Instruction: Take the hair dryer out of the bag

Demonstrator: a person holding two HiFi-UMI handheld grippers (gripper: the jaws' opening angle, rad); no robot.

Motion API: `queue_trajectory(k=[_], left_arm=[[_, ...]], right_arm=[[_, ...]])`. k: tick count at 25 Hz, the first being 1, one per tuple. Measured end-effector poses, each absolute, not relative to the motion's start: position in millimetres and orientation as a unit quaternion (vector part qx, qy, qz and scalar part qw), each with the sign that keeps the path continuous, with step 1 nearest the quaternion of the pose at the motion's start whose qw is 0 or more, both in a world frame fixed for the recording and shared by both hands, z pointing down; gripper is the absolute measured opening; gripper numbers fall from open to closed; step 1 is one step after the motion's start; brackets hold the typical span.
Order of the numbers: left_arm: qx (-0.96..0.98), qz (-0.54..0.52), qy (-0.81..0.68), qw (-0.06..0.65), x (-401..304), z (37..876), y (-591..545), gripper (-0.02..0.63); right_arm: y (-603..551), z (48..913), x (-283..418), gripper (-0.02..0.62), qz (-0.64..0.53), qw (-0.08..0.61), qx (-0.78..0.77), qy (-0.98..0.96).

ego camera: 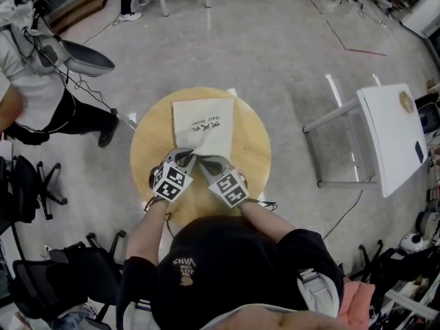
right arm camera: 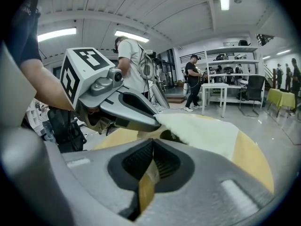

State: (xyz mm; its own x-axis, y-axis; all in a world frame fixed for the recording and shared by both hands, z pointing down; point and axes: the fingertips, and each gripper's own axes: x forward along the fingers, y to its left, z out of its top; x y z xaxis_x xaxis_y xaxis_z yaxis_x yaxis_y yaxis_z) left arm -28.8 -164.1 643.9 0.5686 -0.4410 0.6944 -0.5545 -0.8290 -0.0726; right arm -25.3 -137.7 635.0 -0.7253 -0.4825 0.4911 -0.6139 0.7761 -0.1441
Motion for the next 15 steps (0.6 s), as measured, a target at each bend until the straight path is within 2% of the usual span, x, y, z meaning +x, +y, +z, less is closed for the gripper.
queue_trajectory(k=[4, 5, 6, 15], left_arm=[[0.881, 0.367, -0.287, 0.079, -28.1, 642.6, -165.9, 0.026], [0.881, 0.366, -0.288, 0.079, -27.9, 641.9, -166.6, 0.026], [0.881, 0.365, -0.289, 0.08, -27.3, 641.2, -167.3, 0.026], [0.882, 0.362, -0.292, 0.08, -20.3, 639.9, -170.6, 0.026]], right_arm=[[-142.9, 636.6, -21.7, 0.002, 0.153, 0.219, 0.302, -0.915], [-144.3, 638.7, -21.0, 0.037, 0.156, 0.222, 0.302, -0.914], [-145.4, 641.4, -20.1, 0.109, 0.16, 0.227, 0.302, -0.912], [-154.5, 651.8, -11.4, 0.247, 0.113, 0.267, 0.321, -0.902]])
